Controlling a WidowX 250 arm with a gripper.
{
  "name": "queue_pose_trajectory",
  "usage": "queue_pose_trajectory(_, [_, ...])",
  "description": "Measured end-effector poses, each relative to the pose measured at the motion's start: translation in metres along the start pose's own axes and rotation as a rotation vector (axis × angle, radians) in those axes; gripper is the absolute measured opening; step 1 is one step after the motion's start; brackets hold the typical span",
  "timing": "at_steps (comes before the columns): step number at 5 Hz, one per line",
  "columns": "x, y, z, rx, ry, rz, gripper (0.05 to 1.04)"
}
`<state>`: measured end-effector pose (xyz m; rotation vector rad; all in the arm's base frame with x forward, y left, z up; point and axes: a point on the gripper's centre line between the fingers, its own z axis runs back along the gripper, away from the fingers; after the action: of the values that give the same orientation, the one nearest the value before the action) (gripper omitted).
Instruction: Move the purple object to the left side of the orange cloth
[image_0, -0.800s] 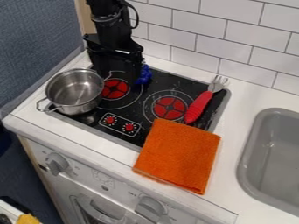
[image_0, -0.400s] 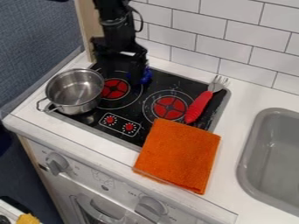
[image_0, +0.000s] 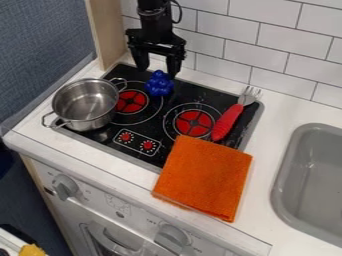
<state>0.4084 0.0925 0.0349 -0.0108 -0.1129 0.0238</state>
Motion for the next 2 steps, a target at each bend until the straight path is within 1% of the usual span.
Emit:
queue_pose_trajectory(1, [0.0005,-0.0093,-0.0071,-0.005,0.017,-0.008,1.001])
queue_pose_trajectory(2, [-0.0019,-0.0166,-0.01,0.004,0.032,-0.015,1.001])
